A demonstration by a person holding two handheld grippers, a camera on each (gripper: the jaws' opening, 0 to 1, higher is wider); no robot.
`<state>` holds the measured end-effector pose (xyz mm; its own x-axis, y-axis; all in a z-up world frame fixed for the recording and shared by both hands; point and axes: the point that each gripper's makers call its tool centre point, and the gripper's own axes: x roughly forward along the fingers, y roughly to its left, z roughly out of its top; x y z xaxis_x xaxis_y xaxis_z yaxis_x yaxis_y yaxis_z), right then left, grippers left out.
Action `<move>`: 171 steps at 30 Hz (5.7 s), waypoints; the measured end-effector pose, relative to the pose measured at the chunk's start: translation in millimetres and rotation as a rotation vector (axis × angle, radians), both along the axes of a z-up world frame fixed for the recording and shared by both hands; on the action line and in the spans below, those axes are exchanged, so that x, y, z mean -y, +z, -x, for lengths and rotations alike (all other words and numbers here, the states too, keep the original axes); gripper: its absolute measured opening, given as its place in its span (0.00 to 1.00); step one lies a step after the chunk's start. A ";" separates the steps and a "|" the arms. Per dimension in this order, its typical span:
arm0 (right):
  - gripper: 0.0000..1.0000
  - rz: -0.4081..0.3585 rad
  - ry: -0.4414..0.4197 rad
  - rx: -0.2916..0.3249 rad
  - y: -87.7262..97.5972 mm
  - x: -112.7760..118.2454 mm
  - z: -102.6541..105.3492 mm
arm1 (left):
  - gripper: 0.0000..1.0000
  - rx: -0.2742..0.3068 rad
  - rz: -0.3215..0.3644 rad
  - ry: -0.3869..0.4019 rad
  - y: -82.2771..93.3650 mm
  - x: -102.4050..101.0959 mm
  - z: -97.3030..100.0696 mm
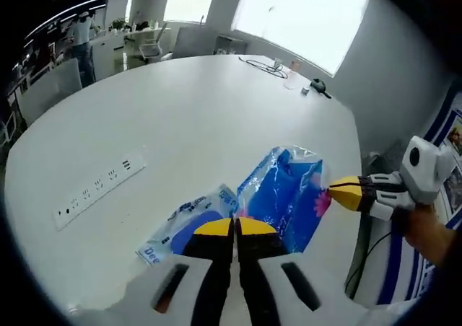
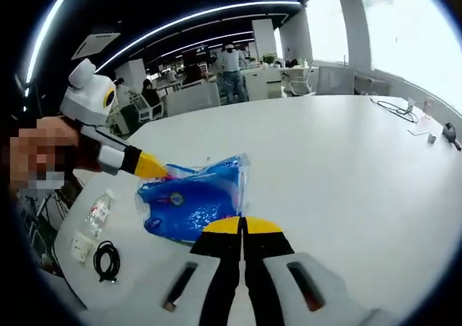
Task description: Arrange the tabletop items into an orderly group along one side of the table until the central work area is clear of visible clutter.
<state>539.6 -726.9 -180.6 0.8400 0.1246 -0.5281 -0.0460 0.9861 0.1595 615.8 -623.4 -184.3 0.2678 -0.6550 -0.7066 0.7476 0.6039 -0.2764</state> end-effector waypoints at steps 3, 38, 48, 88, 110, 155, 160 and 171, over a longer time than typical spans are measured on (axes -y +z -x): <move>0.00 0.014 -0.015 0.000 0.0 14.4 -0.7 | 0.00 0.000 -0.002 -0.012 -0.3 10.4 -1.2; 0.00 0.042 -0.072 -0.033 -38.2 102.7 -25.4 | 0.00 -0.028 0.004 -0.083 -47.4 103.2 -18.9; 0.00 0.032 -0.055 -0.047 -64.0 108.2 -39.4 | 0.00 -0.024 -0.046 -0.100 -76.8 108.1 -29.1; 0.00 -0.007 -0.062 -0.132 -131.5 114.5 -48.0 | 0.00 -0.031 -0.159 -0.146 -137.5 114.2 -42.5; 0.00 -0.017 -0.072 -0.151 -138.7 115.8 -41.9 | 0.04 -0.020 -0.171 -0.157 -140.8 110.0 -43.9; 0.20 -0.017 -0.072 -0.133 -119.6 115.6 -43.5 | 0.23 0.030 -0.146 -0.158 -110.4 102.1 -44.9; 0.21 -0.018 -0.068 -0.126 -113.7 113.7 -44.4 | 0.31 0.050 -0.139 -0.159 -101.5 101.9 -48.9; 0.27 -0.019 -0.054 -0.114 -101.8 106.5 -45.9 | 0.41 0.070 -0.123 -0.154 -84.5 93.7 -56.1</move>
<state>585.5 -833.4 -282.4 0.7803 0.0916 -0.6186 0.0271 0.9833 0.1797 671.8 -717.1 -268.8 0.2229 -0.6017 -0.7670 0.8484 0.5073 -0.1514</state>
